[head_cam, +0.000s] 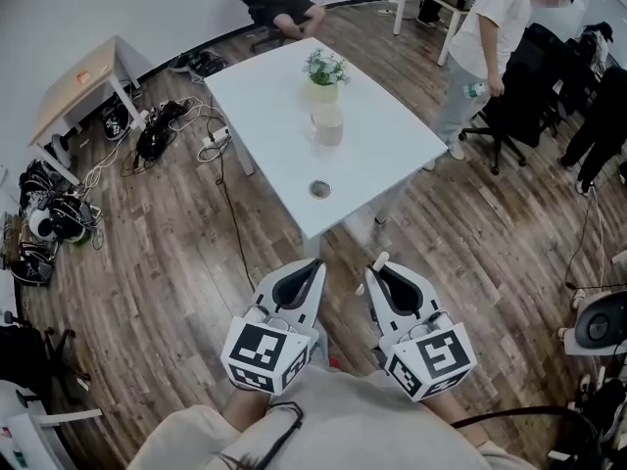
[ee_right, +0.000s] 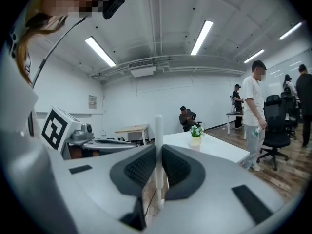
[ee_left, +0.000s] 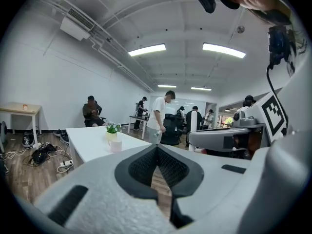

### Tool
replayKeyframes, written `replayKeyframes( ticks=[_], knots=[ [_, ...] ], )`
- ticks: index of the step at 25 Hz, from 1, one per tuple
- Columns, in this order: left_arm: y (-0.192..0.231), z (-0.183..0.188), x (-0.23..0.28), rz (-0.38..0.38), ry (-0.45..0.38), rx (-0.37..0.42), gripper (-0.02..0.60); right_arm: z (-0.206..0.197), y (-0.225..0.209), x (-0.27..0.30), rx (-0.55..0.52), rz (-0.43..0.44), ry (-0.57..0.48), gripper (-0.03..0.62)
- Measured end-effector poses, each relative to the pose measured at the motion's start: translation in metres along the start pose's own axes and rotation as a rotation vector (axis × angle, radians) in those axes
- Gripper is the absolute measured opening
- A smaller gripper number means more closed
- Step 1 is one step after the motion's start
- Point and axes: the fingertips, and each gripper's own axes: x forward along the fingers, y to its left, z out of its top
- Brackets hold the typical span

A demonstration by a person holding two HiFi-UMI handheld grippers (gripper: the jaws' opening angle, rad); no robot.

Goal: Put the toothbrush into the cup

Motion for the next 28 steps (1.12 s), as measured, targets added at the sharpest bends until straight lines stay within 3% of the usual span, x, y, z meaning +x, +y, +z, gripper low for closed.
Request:
replayKeyframes(
  ticks=[28],
  knots=[
    [0.158, 0.044, 0.14, -0.123, 0.032, -0.019, 0.003, 0.041, -0.07, 0.194, 0.013, -0.088, 0.033, 0.049]
  ],
)
